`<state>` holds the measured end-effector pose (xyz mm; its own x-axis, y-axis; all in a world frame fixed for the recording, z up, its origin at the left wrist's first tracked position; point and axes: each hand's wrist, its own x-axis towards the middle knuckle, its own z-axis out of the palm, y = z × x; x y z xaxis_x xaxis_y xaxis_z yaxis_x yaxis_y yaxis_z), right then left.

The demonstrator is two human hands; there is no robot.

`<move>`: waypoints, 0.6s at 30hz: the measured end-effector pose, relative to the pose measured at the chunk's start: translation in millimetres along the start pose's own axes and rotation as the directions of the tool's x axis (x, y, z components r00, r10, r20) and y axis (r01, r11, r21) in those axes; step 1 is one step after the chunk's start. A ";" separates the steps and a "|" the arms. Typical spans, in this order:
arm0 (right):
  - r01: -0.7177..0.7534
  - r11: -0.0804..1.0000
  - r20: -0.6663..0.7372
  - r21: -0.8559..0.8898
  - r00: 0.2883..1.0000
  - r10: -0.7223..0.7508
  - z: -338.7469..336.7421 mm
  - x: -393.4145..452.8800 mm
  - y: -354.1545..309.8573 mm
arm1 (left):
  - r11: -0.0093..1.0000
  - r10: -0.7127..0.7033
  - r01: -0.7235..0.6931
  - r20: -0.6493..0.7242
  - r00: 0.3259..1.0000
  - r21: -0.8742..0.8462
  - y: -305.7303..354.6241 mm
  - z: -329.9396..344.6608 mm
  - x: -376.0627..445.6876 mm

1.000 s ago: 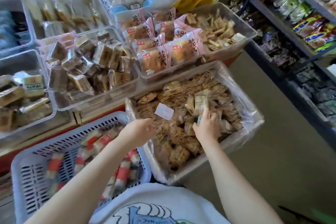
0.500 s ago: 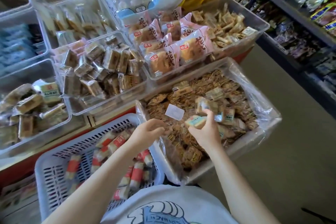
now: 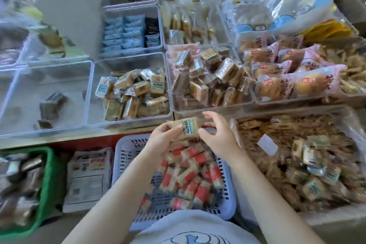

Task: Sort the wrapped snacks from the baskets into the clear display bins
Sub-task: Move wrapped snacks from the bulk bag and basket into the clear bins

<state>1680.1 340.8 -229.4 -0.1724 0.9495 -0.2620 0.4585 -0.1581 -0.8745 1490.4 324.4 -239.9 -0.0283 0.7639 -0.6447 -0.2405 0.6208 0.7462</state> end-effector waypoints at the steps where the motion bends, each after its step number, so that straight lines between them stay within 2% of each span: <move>1: 0.029 0.997 0.013 -0.078 1.000 -0.029 15.8 8.9 -6.7 | 0.999 0.034 -0.033 -0.083 0.996 0.013 5.4 -18.2 0.2; 3: 0.136 0.961 0.069 -0.241 0.990 -0.123 47.0 29.4 -18.0 | 0.995 0.101 -0.094 -0.220 0.970 0.046 17.7 -55.7 3.3; 5: 0.256 0.866 0.148 -0.429 0.966 -0.213 76.6 52.5 -21.4 | 0.983 0.179 -0.162 -0.310 0.934 0.080 33.8 -88.9 6.6; 8: 0.302 0.652 0.280 -0.696 0.950 -0.142 106.2 78.4 -15.0 | 0.955 0.297 -0.275 -0.389 0.872 0.114 62.1 -125.0 16.4; 11: 0.311 0.448 0.318 -0.838 0.946 -0.063 114.7 84.7 -5.1 | 0.914 0.406 -0.343 -0.458 0.791 0.217 91.0 -147.8 35.9; 14: 0.316 0.417 0.324 -0.852 0.945 -0.054 114.2 85.1 -3.0 | 0.860 0.505 -0.390 -0.443 0.740 0.329 115.4 -152.3 57.9; 18: 0.315 0.421 0.326 -0.851 0.944 -0.047 114.0 85.4 -4.9 | 0.690 0.697 -0.454 -0.350 0.626 0.564 145.5 -133.8 89.2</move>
<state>1563.7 391.7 -294.0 -0.4686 0.8155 -0.3397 0.8804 0.4628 -0.1032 1323.1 459.3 -211.0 -0.5247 0.8493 0.0585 0.3937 0.1811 0.9012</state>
